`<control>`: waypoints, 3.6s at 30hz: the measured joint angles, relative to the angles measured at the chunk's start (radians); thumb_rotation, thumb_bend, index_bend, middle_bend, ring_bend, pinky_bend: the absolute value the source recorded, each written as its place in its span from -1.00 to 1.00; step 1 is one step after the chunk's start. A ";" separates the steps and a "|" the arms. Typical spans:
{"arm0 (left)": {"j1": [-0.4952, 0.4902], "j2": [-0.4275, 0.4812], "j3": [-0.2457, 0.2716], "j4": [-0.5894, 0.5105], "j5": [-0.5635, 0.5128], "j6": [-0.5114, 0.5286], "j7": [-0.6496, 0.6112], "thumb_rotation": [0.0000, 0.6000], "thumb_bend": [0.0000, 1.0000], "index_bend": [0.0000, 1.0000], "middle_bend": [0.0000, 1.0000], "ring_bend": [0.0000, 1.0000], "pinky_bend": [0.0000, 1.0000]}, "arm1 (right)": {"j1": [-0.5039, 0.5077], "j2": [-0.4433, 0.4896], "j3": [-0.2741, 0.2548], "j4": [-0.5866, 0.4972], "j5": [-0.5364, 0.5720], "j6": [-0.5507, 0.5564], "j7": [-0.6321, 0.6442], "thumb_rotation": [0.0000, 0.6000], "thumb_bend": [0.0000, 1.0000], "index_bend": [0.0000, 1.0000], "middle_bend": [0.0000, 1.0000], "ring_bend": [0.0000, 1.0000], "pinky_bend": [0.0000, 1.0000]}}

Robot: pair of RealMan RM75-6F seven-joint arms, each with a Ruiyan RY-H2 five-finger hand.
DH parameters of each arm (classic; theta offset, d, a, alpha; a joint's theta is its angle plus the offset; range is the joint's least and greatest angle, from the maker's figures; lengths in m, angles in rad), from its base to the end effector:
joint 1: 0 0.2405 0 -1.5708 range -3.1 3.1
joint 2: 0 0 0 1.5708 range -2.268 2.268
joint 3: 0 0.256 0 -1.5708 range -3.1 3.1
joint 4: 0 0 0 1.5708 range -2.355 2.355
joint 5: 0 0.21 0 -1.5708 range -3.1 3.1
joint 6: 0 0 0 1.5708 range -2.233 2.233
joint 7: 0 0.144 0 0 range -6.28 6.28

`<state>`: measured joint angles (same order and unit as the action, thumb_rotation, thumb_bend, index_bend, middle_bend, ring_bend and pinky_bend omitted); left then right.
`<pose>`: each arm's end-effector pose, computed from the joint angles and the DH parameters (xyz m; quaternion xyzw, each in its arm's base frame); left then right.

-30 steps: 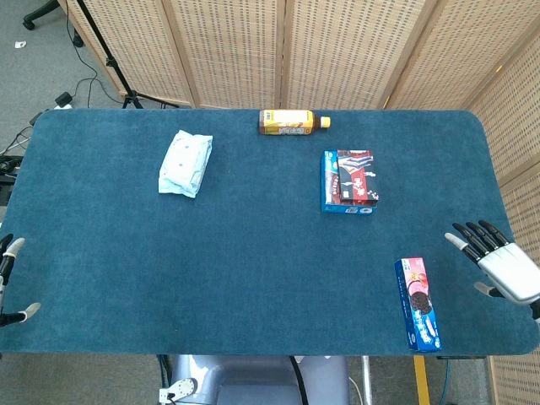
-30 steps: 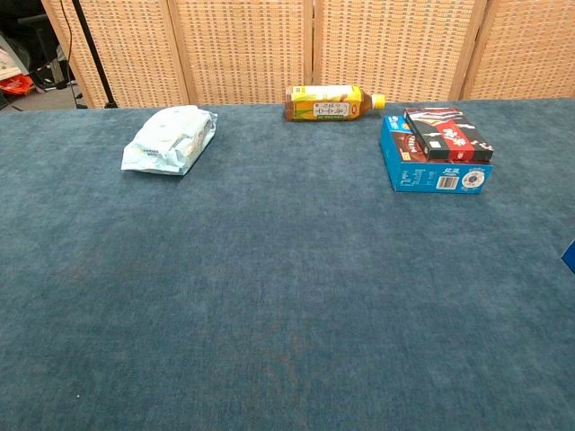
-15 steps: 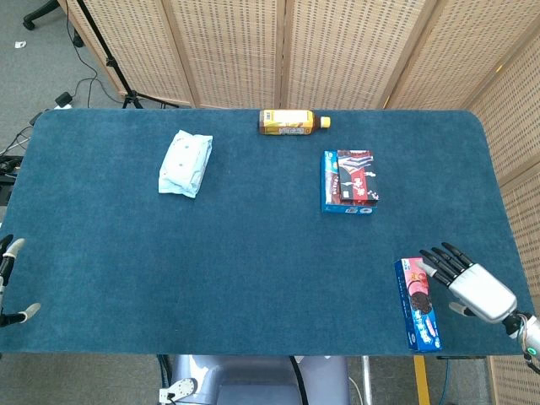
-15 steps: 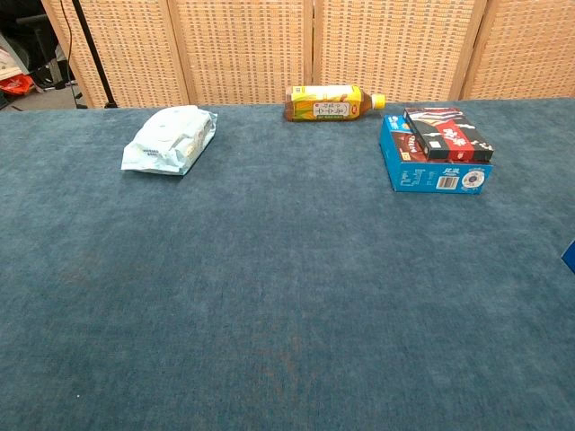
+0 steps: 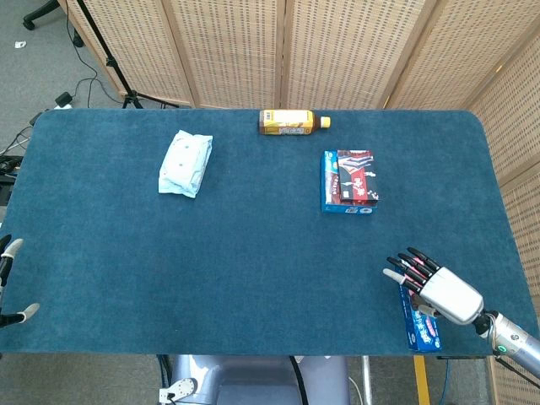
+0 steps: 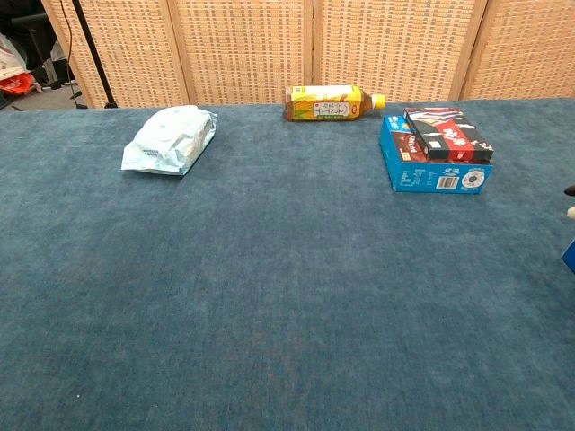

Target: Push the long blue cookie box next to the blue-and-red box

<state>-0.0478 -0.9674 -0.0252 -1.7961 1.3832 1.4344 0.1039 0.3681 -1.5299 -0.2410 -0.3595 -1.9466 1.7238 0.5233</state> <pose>-0.3109 0.1609 0.1852 -0.5818 -0.4248 -0.3134 0.6187 -0.3547 -0.2452 0.1142 0.8569 -0.1402 0.3642 0.3369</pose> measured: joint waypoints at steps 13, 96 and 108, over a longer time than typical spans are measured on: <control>-0.004 -0.007 0.001 -0.001 -0.005 -0.007 0.019 1.00 -1.00 -1.00 -1.00 -1.00 -1.00 | -0.012 0.043 -0.011 0.021 0.013 0.020 -0.004 1.00 -1.00 -1.00 -1.00 -1.00 -0.98; -0.006 0.008 0.007 0.007 0.003 -0.018 -0.039 1.00 -1.00 -1.00 -1.00 -1.00 -1.00 | 0.387 -0.110 0.256 -0.650 0.269 -0.585 -0.279 1.00 -1.00 -1.00 -1.00 -1.00 -0.99; -0.002 0.013 0.007 0.013 0.007 -0.014 -0.059 1.00 -1.00 -1.00 -1.00 -1.00 -1.00 | 0.430 -0.120 0.327 -0.757 0.334 -0.643 -0.398 1.00 -1.00 -1.00 -1.00 -1.00 -1.00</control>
<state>-0.0501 -0.9544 -0.0182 -1.7829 1.3906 1.4208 0.0452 0.7977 -1.6499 0.0858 -1.1162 -1.6126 1.0807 0.1257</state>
